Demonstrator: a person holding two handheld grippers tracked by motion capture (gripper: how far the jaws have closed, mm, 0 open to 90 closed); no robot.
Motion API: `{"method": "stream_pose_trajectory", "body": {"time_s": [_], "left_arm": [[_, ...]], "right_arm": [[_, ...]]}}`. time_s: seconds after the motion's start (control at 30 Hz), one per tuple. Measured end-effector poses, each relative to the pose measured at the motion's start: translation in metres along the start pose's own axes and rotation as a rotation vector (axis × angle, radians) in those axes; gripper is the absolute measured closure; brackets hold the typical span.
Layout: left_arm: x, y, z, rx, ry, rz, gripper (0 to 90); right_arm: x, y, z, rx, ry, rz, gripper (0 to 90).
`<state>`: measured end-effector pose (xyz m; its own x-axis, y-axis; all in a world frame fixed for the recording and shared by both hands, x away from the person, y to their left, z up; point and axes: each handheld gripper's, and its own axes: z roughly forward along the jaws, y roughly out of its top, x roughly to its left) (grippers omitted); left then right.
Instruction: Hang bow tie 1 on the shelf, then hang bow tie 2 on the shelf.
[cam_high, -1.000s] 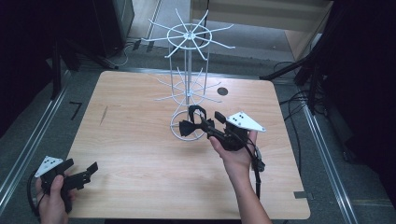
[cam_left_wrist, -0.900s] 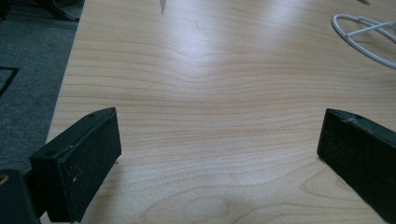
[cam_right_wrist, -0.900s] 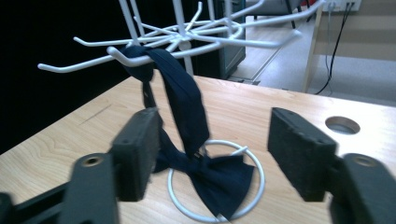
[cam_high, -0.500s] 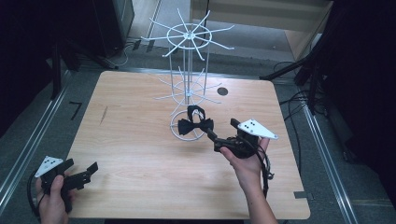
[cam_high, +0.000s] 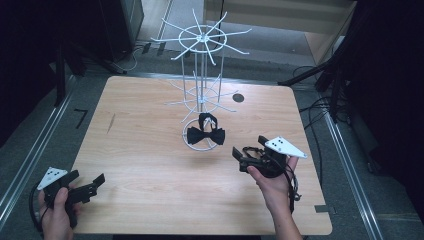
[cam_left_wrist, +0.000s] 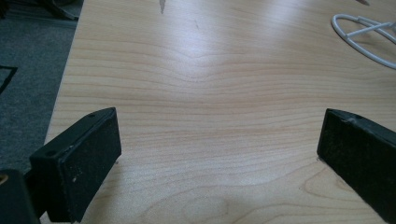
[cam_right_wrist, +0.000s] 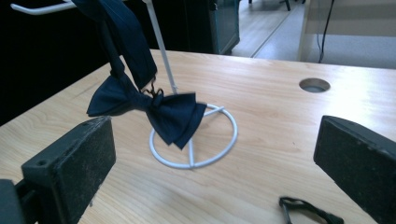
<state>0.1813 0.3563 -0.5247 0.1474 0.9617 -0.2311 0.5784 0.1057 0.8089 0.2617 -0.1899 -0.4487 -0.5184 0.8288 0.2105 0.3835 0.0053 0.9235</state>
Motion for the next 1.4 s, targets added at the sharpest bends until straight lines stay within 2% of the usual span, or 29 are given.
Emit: {"method": "stream_pose_trajectory", "body": {"time_s": [0.17, 0.27, 0.63, 0.87, 1.03, 1.13, 1.2, 1.27, 1.4], "left_arm": [[0.0, 0.0, 0.0, 0.001, -0.002, -0.003, 0.0], [0.0, 0.0, 0.0, -0.001, 0.0, 0.0, 0.0], [0.0, 0.0, 0.0, -0.002, 0.001, 0.0, 0.0], [0.0, 0.0, 0.0, 0.001, -0.004, 0.0, 0.0], [0.0, 0.0, 0.0, 0.0, -0.003, 0.0, 0.0], [0.0, 0.0, 0.0, -0.001, -0.002, -0.002, 0.0], [0.0, 0.0, 0.0, -0.002, -0.003, 0.0, 0.0], [0.0, 0.0, 0.0, -0.004, -0.003, -0.003, 0.0], [0.0, 0.0, 0.0, 0.0, -0.006, 0.0, 0.0]], "right_arm": [[-0.008, -0.01, -0.008, 0.0, -0.013, -0.001, 0.0], [-0.015, -0.016, -0.012, 0.005, -0.026, 0.023, 0.0], [-0.039, -0.036, -0.025, 0.023, -0.077, 0.057, 0.2], [-0.051, -0.047, -0.03, 0.036, -0.105, 0.074, 4.8], [-0.056, -0.052, -0.029, 0.043, -0.128, 0.095, 12.4], [-0.06, -0.054, -0.027, 0.057, -0.166, 0.104, 13.9], [-0.064, -0.056, -0.025, 0.072, -0.228, 0.108, 16.0], [-0.068, -0.058, -0.024, 0.07, -0.248, 0.127, 20.0], [-0.071, -0.059, -0.023, 0.078, -0.268, 0.131, 27.5]]}}
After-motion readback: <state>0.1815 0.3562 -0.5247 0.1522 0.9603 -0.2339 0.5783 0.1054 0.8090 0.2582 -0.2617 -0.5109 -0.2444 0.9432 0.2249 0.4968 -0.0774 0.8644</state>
